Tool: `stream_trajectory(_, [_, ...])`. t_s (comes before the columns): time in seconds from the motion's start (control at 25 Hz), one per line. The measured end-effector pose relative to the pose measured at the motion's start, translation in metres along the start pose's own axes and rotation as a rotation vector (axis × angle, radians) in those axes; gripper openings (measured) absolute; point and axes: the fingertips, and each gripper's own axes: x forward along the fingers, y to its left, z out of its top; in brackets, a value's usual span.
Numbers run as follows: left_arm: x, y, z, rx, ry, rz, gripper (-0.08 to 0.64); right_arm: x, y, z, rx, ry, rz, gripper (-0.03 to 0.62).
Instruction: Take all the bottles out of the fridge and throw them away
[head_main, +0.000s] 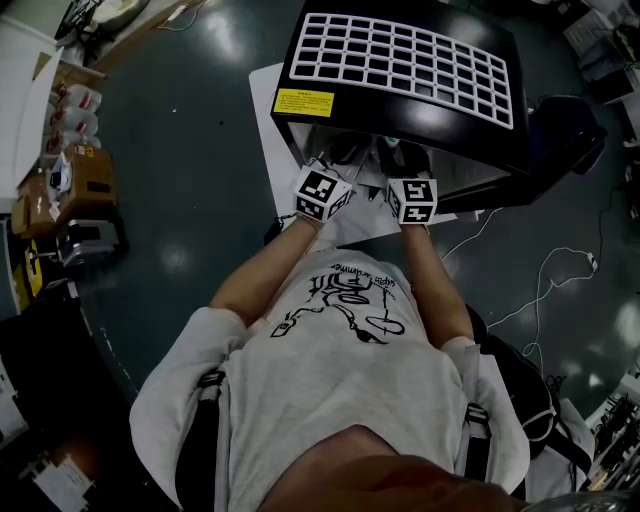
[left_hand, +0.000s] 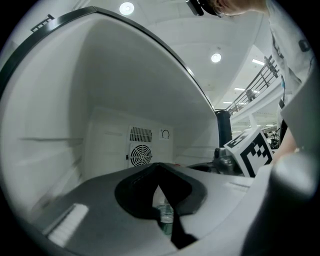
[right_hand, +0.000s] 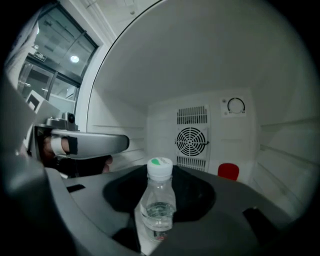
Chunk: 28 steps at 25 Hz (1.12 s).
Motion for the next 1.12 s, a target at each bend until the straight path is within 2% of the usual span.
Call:
stream_trajectory(0.24, [-0.004, -0.002, 0.003, 0.004, 0.000, -0.001, 0.009, -0.010, 0.005, 0.010, -0.017, -0.002, 0.011, 0.155])
stream_trajectory(0.64, [-0.015, -0.007, 0.020, -0.012, -0.027, 0.000, 0.009, -0.038, 0.015, 0.031, 0.011, -0.010, 0.042, 0.155])
stream_trajectory(1.12, [-0.036, -0.036, 0.068, -0.026, -0.060, -0.045, 0.008, -0.081, 0.030, 0.075, 0.007, -0.032, 0.080, 0.155])
